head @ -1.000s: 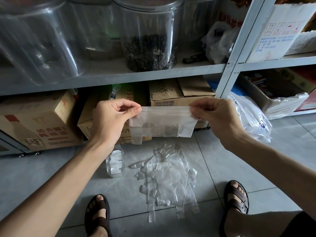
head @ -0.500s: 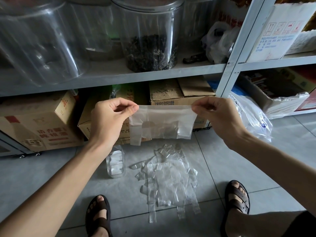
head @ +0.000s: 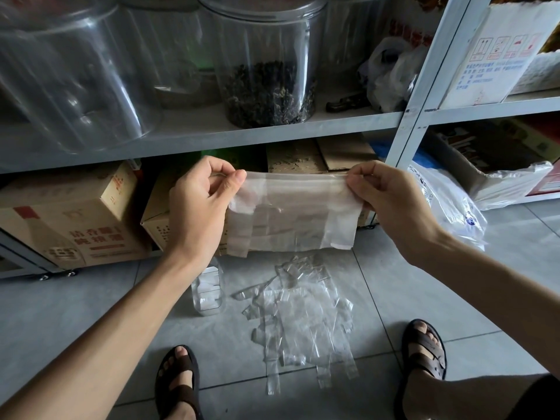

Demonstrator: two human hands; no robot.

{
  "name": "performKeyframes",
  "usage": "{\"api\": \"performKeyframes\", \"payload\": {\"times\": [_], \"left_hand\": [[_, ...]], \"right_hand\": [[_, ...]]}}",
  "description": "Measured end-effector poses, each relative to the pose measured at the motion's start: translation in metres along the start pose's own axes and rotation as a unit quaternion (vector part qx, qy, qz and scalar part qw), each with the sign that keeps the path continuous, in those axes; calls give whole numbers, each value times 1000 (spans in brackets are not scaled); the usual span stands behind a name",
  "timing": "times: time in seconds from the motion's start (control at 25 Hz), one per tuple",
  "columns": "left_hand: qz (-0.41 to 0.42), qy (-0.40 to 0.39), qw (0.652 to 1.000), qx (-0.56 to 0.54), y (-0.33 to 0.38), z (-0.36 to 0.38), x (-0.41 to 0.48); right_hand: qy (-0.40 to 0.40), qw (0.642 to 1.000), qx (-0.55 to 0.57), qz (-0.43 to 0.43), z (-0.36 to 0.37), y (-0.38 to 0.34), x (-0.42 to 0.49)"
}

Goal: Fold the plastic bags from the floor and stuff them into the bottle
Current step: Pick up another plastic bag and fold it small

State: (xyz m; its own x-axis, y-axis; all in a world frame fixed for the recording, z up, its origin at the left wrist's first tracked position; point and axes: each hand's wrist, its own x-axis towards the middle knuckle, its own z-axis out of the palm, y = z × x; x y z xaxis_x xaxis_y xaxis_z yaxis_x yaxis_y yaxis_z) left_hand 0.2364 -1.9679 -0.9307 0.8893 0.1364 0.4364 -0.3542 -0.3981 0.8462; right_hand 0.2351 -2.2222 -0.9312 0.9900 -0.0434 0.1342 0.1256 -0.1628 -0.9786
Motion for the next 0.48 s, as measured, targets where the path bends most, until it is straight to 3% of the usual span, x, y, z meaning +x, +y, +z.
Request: {"api": "performKeyframes", "payload": {"times": [0.36, 0.48], "left_hand": [[-43, -15, 999, -24, 6, 1, -2], [-103, -64, 991, -49, 8, 4, -4]], "right_hand": [[-15, 999, 32, 23, 1, -2, -2], [-17, 997, 71, 39, 3, -3, -2]]}}
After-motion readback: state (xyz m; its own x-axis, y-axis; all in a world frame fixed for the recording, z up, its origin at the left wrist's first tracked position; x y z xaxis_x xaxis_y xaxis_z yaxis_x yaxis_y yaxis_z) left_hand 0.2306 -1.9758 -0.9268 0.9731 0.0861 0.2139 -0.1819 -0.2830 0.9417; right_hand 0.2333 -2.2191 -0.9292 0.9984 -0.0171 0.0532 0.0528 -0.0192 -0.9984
